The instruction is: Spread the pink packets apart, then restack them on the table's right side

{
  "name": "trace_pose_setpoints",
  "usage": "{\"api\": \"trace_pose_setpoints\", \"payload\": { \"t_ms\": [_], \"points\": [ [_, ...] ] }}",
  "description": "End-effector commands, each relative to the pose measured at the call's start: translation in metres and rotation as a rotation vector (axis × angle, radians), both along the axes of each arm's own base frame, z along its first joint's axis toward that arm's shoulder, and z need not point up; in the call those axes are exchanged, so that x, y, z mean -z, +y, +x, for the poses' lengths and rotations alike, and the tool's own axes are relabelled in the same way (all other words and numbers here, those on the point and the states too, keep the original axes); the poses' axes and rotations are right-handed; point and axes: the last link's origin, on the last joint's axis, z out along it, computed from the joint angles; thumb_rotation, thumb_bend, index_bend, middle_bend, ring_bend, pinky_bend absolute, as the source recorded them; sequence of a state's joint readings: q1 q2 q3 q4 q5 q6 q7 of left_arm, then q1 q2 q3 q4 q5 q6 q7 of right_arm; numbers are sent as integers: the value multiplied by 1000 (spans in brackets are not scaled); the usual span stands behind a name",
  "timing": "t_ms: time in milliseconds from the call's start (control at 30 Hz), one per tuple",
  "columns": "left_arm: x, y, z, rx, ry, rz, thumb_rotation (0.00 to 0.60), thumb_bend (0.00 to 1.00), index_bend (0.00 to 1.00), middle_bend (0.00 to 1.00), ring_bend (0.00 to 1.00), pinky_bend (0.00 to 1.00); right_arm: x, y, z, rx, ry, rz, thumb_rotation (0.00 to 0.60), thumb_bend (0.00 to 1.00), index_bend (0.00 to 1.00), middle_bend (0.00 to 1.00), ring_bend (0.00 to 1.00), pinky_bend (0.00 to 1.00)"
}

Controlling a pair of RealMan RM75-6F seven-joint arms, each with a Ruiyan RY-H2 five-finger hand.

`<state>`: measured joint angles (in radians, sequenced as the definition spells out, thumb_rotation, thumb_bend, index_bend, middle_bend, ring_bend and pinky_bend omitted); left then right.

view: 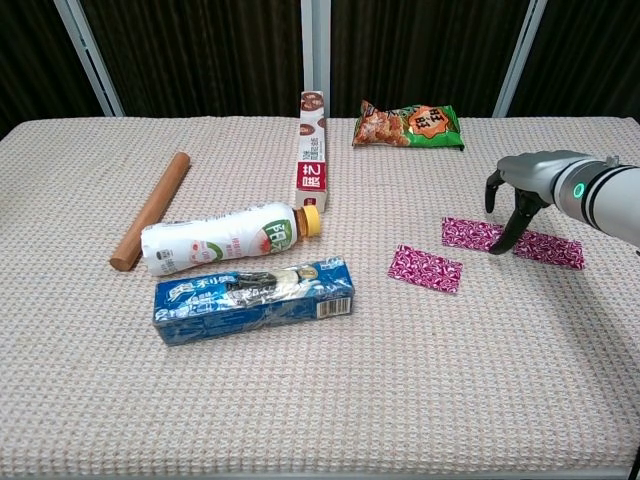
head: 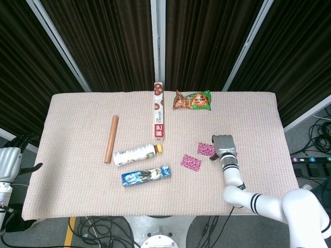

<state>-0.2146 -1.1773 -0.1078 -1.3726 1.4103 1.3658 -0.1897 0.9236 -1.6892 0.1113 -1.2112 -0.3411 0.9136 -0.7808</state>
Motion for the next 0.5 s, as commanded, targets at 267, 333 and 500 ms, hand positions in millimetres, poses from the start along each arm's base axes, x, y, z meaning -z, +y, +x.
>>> {"api": "trace_pose_setpoints", "payload": {
  "t_ms": [267, 333, 500],
  "points": [
    [-1, 1, -2, -7, -1, 2, 600, 0, 293, 307, 253, 327, 9, 2, -2, 4, -5, 9, 480, 0, 320, 1000, 1000, 1000],
    [-1, 1, -3, -8, 0, 2, 600, 0, 293, 308, 253, 327, 11, 2, -2, 3, -4, 7, 483, 0, 321, 1000, 1000, 1000],
    [-4, 1, -2, 10, -12, 10, 600, 0, 293, 308, 253, 326, 12, 1, -1, 3, -5, 4, 480, 0, 324, 1000, 1000, 1000]
  ]
}}
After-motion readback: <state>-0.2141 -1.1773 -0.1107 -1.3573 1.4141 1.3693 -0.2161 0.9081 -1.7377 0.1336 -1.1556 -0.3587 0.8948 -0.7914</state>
